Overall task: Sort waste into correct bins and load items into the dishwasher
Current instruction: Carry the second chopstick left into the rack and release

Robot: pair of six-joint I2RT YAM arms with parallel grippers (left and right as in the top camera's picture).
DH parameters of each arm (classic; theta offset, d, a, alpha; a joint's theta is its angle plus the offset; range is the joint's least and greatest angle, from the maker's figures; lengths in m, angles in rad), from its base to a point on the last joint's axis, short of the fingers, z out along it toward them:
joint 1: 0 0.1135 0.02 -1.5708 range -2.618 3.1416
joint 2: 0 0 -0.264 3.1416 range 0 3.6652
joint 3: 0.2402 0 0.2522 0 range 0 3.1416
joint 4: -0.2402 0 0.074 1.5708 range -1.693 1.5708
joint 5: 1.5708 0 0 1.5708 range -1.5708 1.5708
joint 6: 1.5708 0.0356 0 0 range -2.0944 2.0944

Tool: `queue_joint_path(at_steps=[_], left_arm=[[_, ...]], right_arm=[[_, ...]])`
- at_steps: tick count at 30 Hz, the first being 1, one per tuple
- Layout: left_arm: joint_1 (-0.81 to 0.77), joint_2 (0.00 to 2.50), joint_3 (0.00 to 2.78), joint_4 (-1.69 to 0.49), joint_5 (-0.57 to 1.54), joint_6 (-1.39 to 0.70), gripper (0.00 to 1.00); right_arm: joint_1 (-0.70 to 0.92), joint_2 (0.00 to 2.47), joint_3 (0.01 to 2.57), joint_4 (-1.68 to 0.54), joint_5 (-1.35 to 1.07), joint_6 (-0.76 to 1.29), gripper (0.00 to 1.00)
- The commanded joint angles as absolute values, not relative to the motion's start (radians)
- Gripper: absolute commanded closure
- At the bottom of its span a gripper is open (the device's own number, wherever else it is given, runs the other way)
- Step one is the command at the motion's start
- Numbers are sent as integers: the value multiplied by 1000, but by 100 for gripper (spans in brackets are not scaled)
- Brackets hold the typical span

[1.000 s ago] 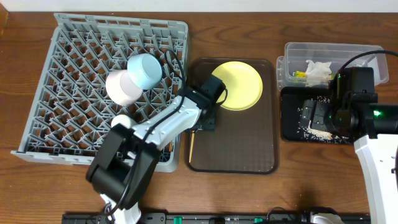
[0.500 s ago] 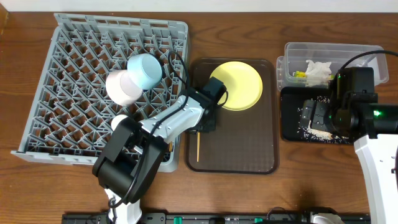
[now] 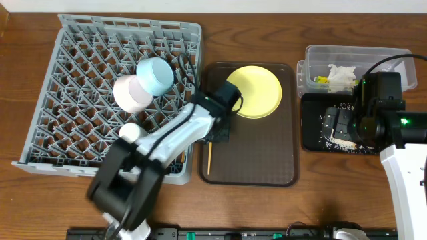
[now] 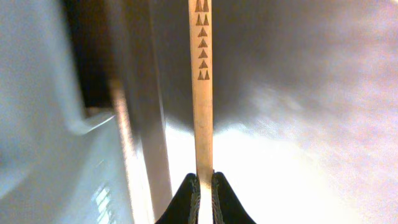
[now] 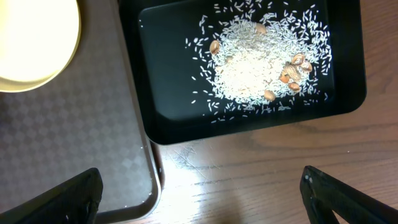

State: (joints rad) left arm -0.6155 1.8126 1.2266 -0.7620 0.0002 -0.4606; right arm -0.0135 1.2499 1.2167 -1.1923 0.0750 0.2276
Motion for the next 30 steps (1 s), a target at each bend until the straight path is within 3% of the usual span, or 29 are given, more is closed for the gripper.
queue_joint_path(at_steps=[1, 7, 12, 19, 30], left_arm=[[-612, 1665, 1261, -775, -9, -387, 94], [-597, 1468, 1261, -797, -12, -307, 94], [-480, 1375, 1276, -839, -12, -234, 94], [-337, 1409, 1276, -842, 26, -190, 94], [-325, 1521, 1276, -813, 36, -146, 94]], right_arm=[[-23, 1242, 1229, -1193, 70, 228, 1], [-23, 1242, 1229, -1193, 70, 228, 1], [-23, 1242, 1229, -1194, 70, 228, 1], [-23, 1242, 1229, -1193, 70, 228, 1], [-23, 1242, 1229, -1193, 70, 228, 1]])
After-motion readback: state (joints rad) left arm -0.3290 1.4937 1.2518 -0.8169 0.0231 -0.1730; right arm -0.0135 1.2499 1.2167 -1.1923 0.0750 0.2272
